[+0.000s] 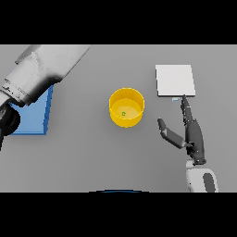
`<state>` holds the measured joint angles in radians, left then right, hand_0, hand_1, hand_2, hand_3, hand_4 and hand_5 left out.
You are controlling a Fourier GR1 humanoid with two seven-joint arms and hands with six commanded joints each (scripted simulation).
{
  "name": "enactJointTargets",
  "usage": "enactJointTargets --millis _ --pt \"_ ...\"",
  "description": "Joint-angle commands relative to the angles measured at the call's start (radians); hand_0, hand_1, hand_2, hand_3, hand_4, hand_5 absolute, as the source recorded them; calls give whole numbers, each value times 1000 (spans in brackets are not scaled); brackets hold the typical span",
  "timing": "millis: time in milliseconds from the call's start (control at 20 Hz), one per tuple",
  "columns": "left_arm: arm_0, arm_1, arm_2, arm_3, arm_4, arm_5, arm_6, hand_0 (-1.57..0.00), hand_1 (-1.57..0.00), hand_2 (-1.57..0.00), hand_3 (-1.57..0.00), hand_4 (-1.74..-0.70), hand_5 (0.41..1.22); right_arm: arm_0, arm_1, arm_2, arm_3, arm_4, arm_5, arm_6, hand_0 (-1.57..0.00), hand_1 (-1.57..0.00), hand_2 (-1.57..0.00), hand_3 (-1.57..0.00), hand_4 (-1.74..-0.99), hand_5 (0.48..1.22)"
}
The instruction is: Pick up the red beaker and tilt it to pour out 1 green nut into yellow bowl. Pick up the yellow bowl and place it on the metallic measuring scale.
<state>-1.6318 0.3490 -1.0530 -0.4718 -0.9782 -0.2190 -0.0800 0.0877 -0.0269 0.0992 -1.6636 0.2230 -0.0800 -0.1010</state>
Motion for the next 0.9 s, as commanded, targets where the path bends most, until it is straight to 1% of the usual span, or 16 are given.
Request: enactJointTargets --millis 0,100,150,200,250,300,400,450,500,550,600,650,700,800,850 --pt "-12 18 46 39 44 7 1 -1571 -1571 -1535 -1397 -1720 1221 -8 5 2 9 3 -4 -2 1 1 1 1 -1193 597" --pt "-4 62 162 114 163 25 52 -1571 -1571 -1548 -1379 -1727 1221 -2 0 -1 8 -4 2 -18 1 1 1 1 -1199 594" --pt "8 75 214 150 219 37 106 -1571 -1571 -1553 -1365 -1729 1221 -2 -10 -4 3 -7 7 -19 1 1 1 1 -1209 593" --pt "16 91 266 179 276 55 132 -1571 -1571 -1556 -1360 -1732 1221 -8 -8 -4 10 -11 10 -23 1 1 1 1 -1222 592" --pt "39 114 315 194 338 84 138 -1571 -1571 -1559 -1368 -1733 1221 -5 -5 -2 6 -19 16 -26 1 1 1 1 -1224 592" --pt "62 148 353 202 391 109 116 -1571 -1571 -1562 -1383 -1735 1221 -4 -4 0 10 -12 12 -32 1 1 1 1 -1222 590" --pt "115 189 417 200 488 148 130 -1571 -1571 -1565 -1410 -1737 1221 -4 -15 -6 13 -19 19 -44 1 1 1 1 -1220 587" --pt "138 210 453 202 539 170 125 -1571 -1571 -1566 -1426 -1738 1221 -9 -13 -5 30 -10 13 -37 1 1 1 1 -1222 586" --pt "177 233 481 193 586 198 143 -1571 -1571 -1567 -1428 -1739 1221 -14 -19 0 31 -8 21 -35 1 1 1 1 -1226 587" --pt "212 258 498 174 620 223 183 -1571 -1571 -1568 -1414 -1739 1221 -24 -31 -9 27 -8 19 -37 1 1 1 1 -1223 591" --pt "259 276 521 144 663 269 212 -1571 -1571 -1569 -1415 -1739 1221 -19 -25 -1 28 -6 21 -46 1 1 1 1 -1217 595" --pt "311 299 550 109 715 304 233 -1571 -1571 -1569 -1432 -1740 1221 -25 -32 -6 29 -7 21 -44 1 1 1 1 -1217 599" --pt "366 315 565 54 756 338 263 -1571 -1571 -1569 -1446 -1740 1221 -13 -41 -7 28 -5 26 -42 1 1 1 1 -1212 604" --pt "479 346 586 -68 830 395 357 -1571 -1571 -1570 -1451 -1740 1221 -6 -39 11 16 14 26 -38 1 1 1 1 -1209 620" --pt "542 369 595 -133 863 417 394 -1571 -1571 -1570 -1458 -1740 1221 -17 -40 10 16 17 23 -28 1 1 1 1 -1210 631"
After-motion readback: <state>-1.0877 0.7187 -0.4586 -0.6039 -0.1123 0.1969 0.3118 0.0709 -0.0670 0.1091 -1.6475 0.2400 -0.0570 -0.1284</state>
